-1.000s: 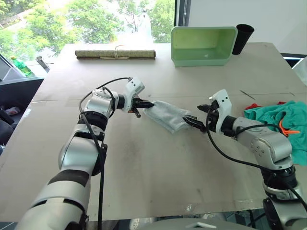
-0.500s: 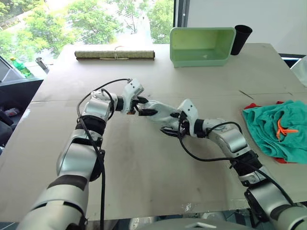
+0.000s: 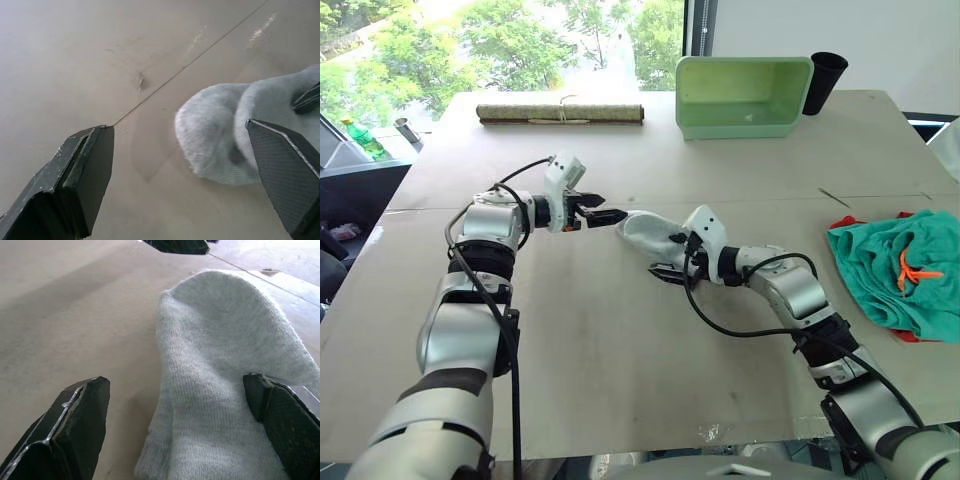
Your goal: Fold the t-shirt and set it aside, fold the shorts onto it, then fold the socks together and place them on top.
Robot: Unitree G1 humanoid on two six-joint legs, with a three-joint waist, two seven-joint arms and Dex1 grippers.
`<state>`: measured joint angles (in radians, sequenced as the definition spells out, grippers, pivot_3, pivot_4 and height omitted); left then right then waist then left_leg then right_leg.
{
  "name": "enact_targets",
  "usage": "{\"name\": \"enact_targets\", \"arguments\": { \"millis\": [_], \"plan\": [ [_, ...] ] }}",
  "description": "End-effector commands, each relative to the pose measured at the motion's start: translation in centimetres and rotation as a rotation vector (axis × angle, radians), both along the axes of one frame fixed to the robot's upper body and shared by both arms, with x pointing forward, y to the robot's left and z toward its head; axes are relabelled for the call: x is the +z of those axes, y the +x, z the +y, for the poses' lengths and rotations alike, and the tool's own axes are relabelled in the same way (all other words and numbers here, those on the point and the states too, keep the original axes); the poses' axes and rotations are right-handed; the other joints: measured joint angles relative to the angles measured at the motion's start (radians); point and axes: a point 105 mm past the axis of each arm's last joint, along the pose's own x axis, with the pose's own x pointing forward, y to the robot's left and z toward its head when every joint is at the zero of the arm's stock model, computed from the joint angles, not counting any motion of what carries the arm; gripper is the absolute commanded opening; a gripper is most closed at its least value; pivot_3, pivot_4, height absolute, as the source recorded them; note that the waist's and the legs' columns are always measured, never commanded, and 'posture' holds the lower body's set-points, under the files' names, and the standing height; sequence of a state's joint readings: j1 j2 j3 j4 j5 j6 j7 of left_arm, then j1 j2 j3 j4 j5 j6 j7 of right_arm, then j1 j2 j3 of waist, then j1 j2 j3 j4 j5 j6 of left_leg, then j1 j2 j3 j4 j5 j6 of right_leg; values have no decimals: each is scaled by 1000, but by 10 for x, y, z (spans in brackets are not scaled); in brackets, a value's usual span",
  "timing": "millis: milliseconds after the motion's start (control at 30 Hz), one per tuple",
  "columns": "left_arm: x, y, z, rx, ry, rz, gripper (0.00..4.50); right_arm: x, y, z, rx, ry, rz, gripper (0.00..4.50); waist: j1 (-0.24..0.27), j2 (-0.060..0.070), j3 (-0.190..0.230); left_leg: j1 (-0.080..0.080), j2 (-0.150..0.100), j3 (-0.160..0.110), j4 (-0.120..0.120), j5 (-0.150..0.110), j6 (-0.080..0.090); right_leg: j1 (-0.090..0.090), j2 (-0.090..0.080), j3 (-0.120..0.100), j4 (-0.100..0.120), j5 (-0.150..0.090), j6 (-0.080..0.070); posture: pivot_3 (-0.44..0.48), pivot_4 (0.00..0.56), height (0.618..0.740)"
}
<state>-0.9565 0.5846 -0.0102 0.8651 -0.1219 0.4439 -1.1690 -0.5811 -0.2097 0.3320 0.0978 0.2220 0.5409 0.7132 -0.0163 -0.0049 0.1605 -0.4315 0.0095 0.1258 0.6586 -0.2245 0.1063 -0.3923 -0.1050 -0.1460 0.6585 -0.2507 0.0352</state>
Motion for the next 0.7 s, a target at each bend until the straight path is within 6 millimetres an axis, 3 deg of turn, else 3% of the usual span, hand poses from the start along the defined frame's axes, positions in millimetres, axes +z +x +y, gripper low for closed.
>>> {"name": "enact_targets", "arguments": {
  "millis": [33, 300, 367, 633, 700],
  "plan": [
    [6, -2, -1, -20, 5, -25, 3780, 42, -4, 2, 33, 91, -113, 4500, -3, 0, 0, 0, 0, 0, 0, 0, 0, 0, 0, 0, 0, 0, 0, 0, 150, 740],
    [11, -20, -25, -179, -50, -20, 387, 61, -4, -16, -25, 111, -153, 4500, 0, 0, 0, 0, 0, 0, 0, 0, 0, -1, 0, 0, 0, 0, 0, 0, 150, 740],
    [9, -22, -27, -182, -50, -14, 179, 61, -4, -21, -41, 108, -151, 4500, 0, 0, 0, 0, 0, 0, 0, 0, 0, -1, 0, 1, 0, 0, 0, 0, 150, 740],
    [3, -18, -26, -160, -13, -28, 179, 57, -12, -29, -70, 100, -140, 4500, 0, 0, 0, 0, 0, 1, -1, 0, 0, -1, 0, 1, 0, 0, 0, 0, 150, 740],
    [8, -23, -27, -200, -28, -35, 715, 55, -14, -29, -77, 101, -133, 4500, 0, 0, 0, 0, 0, 1, -1, 0, 0, -1, 0, 1, 0, 0, 0, 0, 150, 740]
  ]
}}
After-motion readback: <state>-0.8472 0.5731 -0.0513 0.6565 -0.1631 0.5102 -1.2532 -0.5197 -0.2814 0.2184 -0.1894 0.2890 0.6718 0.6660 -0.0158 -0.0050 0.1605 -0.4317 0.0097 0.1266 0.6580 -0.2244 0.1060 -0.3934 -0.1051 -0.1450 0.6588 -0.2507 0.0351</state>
